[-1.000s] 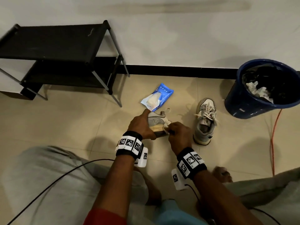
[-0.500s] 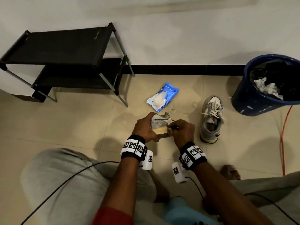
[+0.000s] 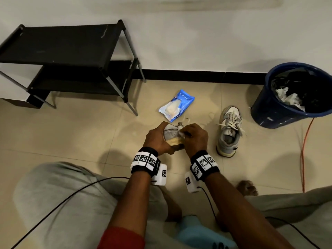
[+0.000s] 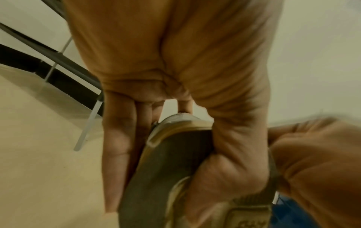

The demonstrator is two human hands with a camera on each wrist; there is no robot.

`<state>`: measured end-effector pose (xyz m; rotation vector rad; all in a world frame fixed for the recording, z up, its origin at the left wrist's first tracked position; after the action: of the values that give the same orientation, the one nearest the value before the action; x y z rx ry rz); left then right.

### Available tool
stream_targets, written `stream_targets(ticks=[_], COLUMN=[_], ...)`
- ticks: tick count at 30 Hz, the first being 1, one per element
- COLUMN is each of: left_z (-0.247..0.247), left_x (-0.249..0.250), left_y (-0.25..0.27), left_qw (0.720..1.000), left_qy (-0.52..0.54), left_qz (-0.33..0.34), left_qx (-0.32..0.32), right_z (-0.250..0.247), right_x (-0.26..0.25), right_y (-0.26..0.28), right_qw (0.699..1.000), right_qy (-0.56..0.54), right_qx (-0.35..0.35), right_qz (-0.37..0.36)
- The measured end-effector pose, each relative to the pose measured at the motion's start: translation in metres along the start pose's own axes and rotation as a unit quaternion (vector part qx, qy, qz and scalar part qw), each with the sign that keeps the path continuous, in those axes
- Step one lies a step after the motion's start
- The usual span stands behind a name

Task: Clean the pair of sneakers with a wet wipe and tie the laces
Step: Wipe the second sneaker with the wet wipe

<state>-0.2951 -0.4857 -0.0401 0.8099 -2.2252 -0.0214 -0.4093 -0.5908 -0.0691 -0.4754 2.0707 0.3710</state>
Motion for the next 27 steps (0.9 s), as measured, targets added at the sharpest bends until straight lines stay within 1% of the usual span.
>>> stream_targets(ticks=[1,2,3,6,7,8,9,10,11,12,15,16,19,20,21,23,24,25,26,27], left_z=[0.000,0.002,0.003,0.003,0.003,0.002,0.002,0.003,0.005,0.006,0.006,0.006,0.002,0.002,0.003,0.003,0.004,0.002,-0.002,-0.003], left_x=[0.000,-0.001,-0.001,-0.002,-0.002,-0.001,0.000,0.002,0.002,0.001,-0.001,-0.002,0.000,-0.001,-0.003,-0.004,-0.003,-0.003,-0.002,0.000], left_y=[0.001,0.002,0.003,0.003,0.002,0.002,0.004,0.004,0.005,0.005,0.005,0.003,0.000,0.000,-0.001,-0.004,-0.004,-0.004,-0.004,-0.004], left_qw=[1.000,1.000,1.000,1.000,1.000,1.000,1.000,1.000,1.000,0.999,1.000,1.000,1.000,1.000,1.000,1.000,1.000,1.000,1.000,1.000], left_qy=[-0.001,-0.003,-0.006,-0.012,-0.012,-0.013,-0.014,-0.018,-0.023,-0.026,-0.023,-0.022,-0.012,-0.013,-0.017,-0.023,-0.023,-0.024,-0.026,-0.027], left_qz=[0.000,0.000,0.000,0.000,0.001,0.001,0.002,0.006,0.009,0.012,0.009,0.009,0.006,0.005,0.006,0.010,0.010,0.010,0.009,0.007], left_qx=[-0.003,-0.006,-0.006,-0.013,-0.015,-0.014,-0.013,-0.014,-0.016,-0.013,-0.006,-0.006,0.000,0.002,0.000,0.002,-0.001,-0.002,0.000,0.000], right_z=[-0.001,0.000,0.000,0.002,0.001,0.002,0.001,-0.001,-0.002,-0.001,0.000,-0.001,-0.008,-0.010,-0.011,-0.012,-0.014,-0.012,-0.010,-0.009], right_x=[0.003,0.006,0.005,-0.011,-0.010,-0.005,0.000,0.005,0.008,0.008,0.000,0.004,0.026,0.029,0.028,0.017,0.012,0.011,0.013,0.020], right_y=[-0.008,-0.011,-0.008,0.011,0.007,-0.003,-0.014,-0.024,-0.028,-0.026,0.001,0.007,0.003,0.001,0.003,0.011,0.016,0.017,0.012,0.006], right_qw=[0.999,0.996,0.996,0.999,0.999,0.998,0.997,0.994,0.992,0.992,0.998,0.998,0.988,0.987,0.991,0.998,0.999,0.999,0.999,0.999], right_qy=[-0.010,-0.021,-0.023,-0.010,0.005,0.034,0.059,0.069,0.069,0.063,0.028,0.021,-0.001,-0.008,-0.011,-0.023,-0.025,-0.019,-0.003,0.018], right_qx=[0.020,0.032,0.029,-0.035,-0.045,-0.045,-0.043,-0.043,-0.044,-0.041,-0.030,-0.023,-0.016,-0.021,-0.023,-0.025,-0.026,-0.024,-0.029,-0.036], right_qz=[0.049,0.081,0.081,-0.014,-0.023,-0.003,0.036,0.079,0.101,0.100,0.050,0.058,0.153,0.157,0.134,0.056,0.029,0.013,0.014,0.034])
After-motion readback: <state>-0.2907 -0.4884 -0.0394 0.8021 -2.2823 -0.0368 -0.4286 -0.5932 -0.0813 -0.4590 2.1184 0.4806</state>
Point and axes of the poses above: each hand's wrist, its own y-axis away from the middle knuckle, its own z-axis out of the palm, x = y × z, the point moved 1 cm from there along -y, towards the middle knuckle, and after that the axes turned 10 degrees about z, right-handed, at the moved point
